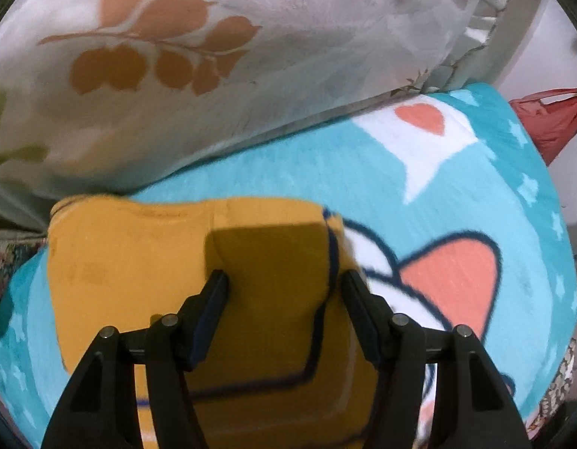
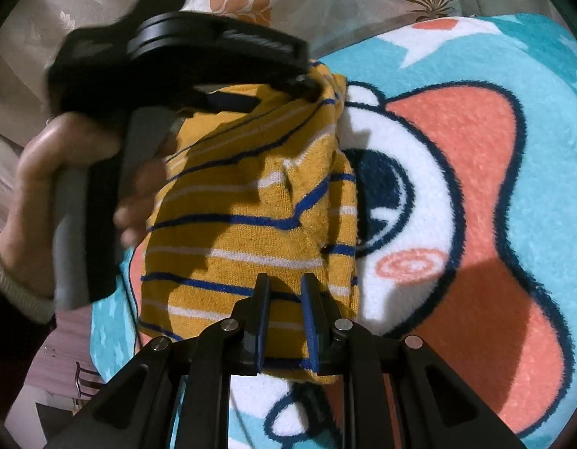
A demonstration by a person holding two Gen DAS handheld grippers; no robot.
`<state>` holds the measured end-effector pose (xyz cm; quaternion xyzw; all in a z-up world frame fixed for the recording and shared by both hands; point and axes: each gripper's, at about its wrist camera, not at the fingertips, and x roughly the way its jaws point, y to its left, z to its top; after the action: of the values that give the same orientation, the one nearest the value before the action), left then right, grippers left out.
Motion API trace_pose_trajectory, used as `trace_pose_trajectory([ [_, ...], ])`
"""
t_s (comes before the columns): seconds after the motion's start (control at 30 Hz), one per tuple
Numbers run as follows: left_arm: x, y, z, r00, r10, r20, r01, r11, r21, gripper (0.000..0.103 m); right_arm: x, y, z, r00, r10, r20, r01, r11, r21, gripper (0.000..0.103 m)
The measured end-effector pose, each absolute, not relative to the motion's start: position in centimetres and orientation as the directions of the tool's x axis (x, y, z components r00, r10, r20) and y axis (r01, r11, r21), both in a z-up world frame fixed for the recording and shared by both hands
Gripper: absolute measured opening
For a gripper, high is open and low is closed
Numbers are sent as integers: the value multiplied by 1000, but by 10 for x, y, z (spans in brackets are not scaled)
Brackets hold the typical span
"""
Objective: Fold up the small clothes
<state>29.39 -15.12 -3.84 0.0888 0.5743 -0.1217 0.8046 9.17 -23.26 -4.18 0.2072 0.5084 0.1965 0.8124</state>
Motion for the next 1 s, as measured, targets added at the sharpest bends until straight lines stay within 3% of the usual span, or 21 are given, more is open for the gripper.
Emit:
trace_pose_trajectory([
  [0.17, 299, -155, -40, 332, -107, -937, 297, 955, -3, 64, 92, -235, -43, 407, 533, -742, -95, 832, 546, 17],
  [0.37, 274, -125, -1, 390, -134, -911, 246, 969, -38, 65, 95, -236, -42, 403, 531, -746, -81, 832, 548, 17],
  [0.53, 223, -76, 23, 435, -83, -897, 175, 985, -6, 70, 99, -234, -40, 397, 532, -748, -91, 834, 545, 17],
  [0.67, 176, -48, 1, 419, -3, -908, 118, 992, 51, 71, 102, -233, -40, 392, 535, -748, -106, 834, 541, 17],
  [1.0, 95, 4, -33, 386, -92, -918, -83, 988, -134, 71, 103, -224, -37, 385, 496, -778, -122, 863, 490, 17],
])
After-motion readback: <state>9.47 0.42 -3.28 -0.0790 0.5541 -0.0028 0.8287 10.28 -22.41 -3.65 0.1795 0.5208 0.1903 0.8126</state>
